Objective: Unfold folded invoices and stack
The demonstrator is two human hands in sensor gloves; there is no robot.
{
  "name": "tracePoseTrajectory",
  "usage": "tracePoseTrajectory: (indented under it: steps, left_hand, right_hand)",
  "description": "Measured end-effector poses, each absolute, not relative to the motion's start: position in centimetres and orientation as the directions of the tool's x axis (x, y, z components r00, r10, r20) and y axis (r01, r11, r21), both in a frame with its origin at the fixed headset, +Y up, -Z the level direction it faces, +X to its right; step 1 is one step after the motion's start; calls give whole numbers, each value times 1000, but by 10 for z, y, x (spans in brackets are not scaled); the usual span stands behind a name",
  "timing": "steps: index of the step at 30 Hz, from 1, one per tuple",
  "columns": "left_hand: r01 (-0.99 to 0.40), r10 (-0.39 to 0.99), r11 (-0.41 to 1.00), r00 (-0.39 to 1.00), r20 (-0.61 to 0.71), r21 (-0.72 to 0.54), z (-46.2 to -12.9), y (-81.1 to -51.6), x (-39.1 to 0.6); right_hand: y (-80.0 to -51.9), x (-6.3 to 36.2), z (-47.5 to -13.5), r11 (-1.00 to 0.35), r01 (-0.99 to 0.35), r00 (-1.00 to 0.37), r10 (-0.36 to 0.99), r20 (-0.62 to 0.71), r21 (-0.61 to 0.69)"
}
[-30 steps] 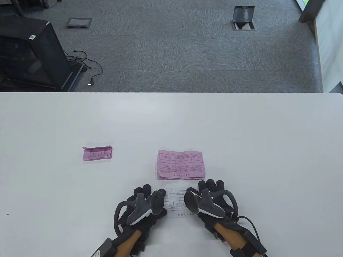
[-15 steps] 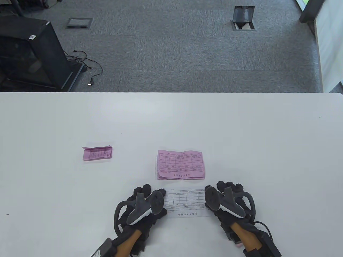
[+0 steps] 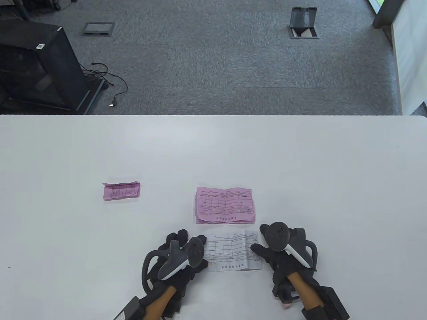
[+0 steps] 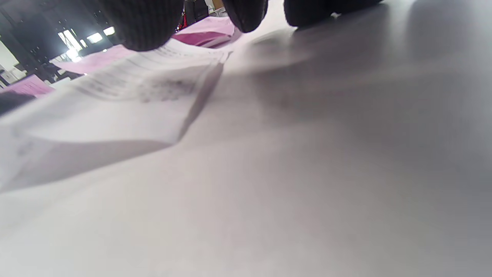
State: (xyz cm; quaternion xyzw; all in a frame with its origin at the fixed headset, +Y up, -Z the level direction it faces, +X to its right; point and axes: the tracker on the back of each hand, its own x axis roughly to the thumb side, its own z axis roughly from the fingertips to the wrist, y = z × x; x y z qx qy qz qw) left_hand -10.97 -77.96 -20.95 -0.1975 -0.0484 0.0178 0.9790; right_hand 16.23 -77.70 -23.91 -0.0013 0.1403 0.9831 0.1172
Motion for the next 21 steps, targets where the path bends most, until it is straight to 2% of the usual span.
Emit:
tracePoseTrajectory:
  steps: [5, 15, 21]
  left_hand:
    - [-15, 54, 921, 995, 90, -388, -209, -779, -110]
    - [10, 34, 923, 993, 109, -384, -209, -779, -106]
    - [36, 12, 921, 992, 123, -387, -208, -780, -102]
  right_hand:
    - [-781, 146, -235, -961, -64, -997, 70, 13, 268]
    - [-780, 142, -233, -972, -56, -997, 67, 41, 229]
    - [-779, 141, -232, -978, -43, -999, 44, 4, 203]
